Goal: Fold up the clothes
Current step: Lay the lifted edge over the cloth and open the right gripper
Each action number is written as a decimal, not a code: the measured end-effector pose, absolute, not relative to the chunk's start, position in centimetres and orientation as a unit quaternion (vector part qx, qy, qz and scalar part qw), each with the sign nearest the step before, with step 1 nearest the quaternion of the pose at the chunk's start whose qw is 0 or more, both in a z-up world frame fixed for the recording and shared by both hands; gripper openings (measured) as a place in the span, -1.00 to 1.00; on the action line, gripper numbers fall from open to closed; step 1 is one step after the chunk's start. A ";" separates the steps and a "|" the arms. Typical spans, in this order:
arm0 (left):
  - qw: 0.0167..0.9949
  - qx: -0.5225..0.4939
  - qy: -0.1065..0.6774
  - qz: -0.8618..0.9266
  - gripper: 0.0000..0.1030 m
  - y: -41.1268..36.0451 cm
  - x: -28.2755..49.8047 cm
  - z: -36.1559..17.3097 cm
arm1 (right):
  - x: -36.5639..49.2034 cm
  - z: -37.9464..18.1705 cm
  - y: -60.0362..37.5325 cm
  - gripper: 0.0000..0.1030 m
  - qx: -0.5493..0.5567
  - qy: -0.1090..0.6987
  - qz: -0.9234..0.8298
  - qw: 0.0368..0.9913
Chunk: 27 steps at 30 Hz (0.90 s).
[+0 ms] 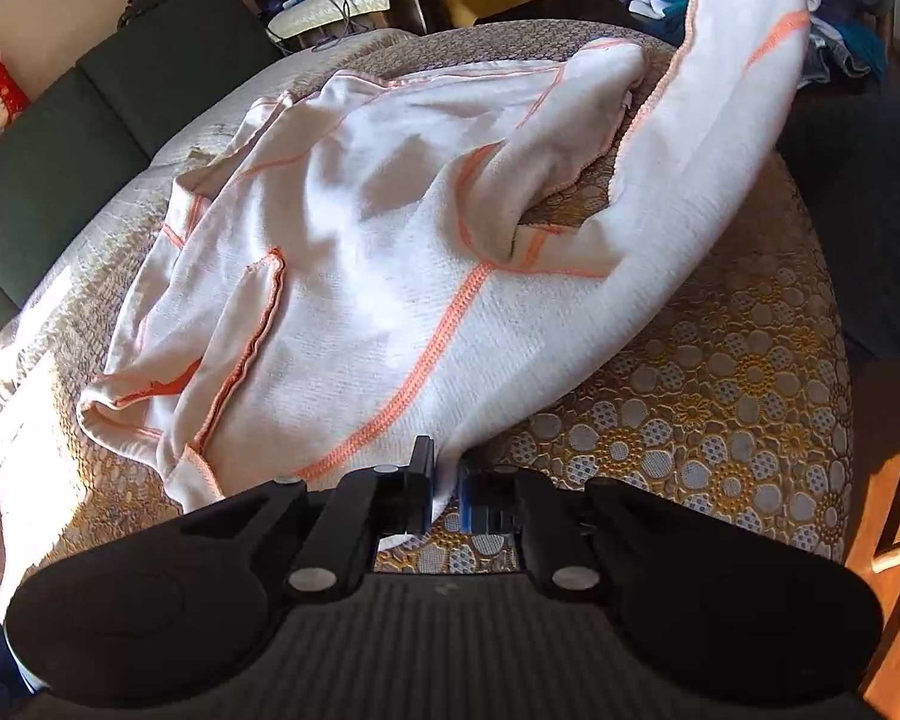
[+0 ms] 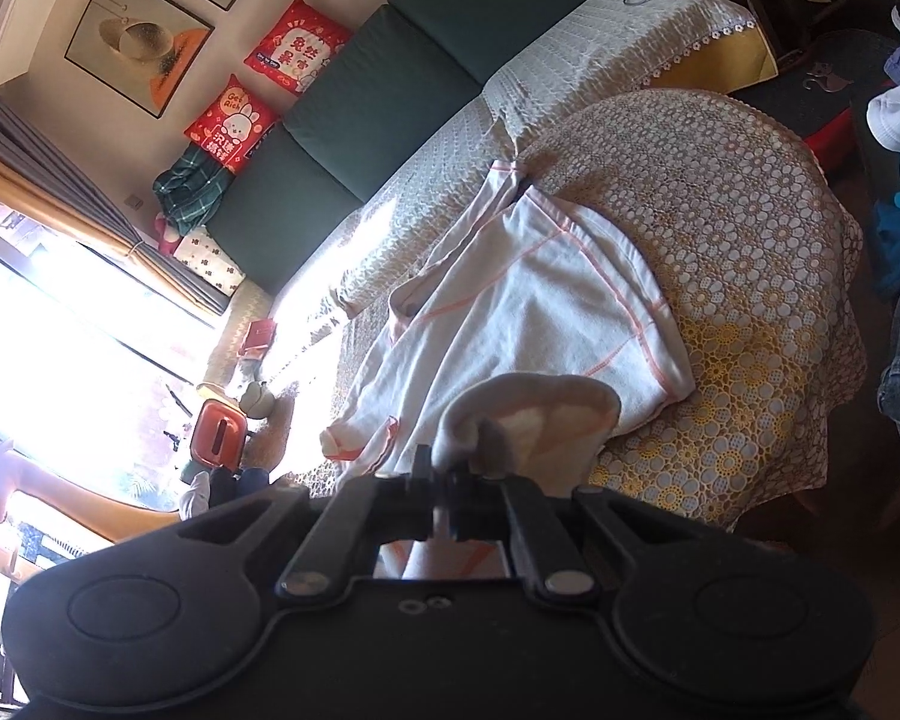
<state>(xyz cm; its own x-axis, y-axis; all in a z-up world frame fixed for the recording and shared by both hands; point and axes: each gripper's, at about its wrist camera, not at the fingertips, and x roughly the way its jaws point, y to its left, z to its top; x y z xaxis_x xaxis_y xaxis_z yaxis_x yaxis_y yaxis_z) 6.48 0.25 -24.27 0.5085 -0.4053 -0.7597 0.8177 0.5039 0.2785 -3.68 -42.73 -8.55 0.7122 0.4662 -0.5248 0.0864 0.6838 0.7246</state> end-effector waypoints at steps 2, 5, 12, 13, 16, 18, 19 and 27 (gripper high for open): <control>0.819 0.307 0.315 -0.368 -0.97 0.8 6.3 -23.8 | -3.7 -8.7 -42.9 1.00 0.384 0.362 0.108 0.842; 0.837 0.278 0.308 -0.356 -0.98 1.3 6.0 -23.0 | -3.7 -8.7 -43.1 1.00 0.387 0.357 0.100 0.844; 0.887 0.139 0.333 -0.288 -0.99 2.4 8.8 -20.1 | -2.6 -8.4 -43.3 1.00 0.425 0.314 0.092 0.844; 0.889 0.121 0.345 -0.277 -0.99 2.5 9.6 -19.9 | -2.2 -8.5 -43.7 1.00 0.442 0.310 0.090 0.837; 0.879 0.088 0.390 -0.261 -0.99 2.4 12.3 -19.5 | -0.7 -9.3 -45.0 1.00 0.484 0.310 0.063 0.816; 0.875 0.087 0.405 -0.252 -0.98 2.0 13.9 -19.2 | 1.3 -10.6 -46.0 1.00 0.504 0.325 0.044 0.799; 0.874 0.093 0.409 -0.247 -0.98 1.7 14.6 -19.2 | 2.3 -11.3 -46.4 1.00 0.509 0.334 0.031 0.793; 0.826 0.138 0.490 -0.242 -0.98 -1.0 20.0 -20.6 | 11.9 -16.3 -47.3 1.00 0.507 0.369 0.002 0.779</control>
<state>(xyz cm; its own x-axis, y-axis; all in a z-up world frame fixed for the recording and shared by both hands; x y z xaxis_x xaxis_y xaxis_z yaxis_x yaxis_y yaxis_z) 20.01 -0.95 -20.61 0.4032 -0.2657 -0.8757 0.5354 0.8445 -0.0097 11.89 -47.34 -16.35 0.7281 0.3775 -0.5721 0.3708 0.4851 0.7920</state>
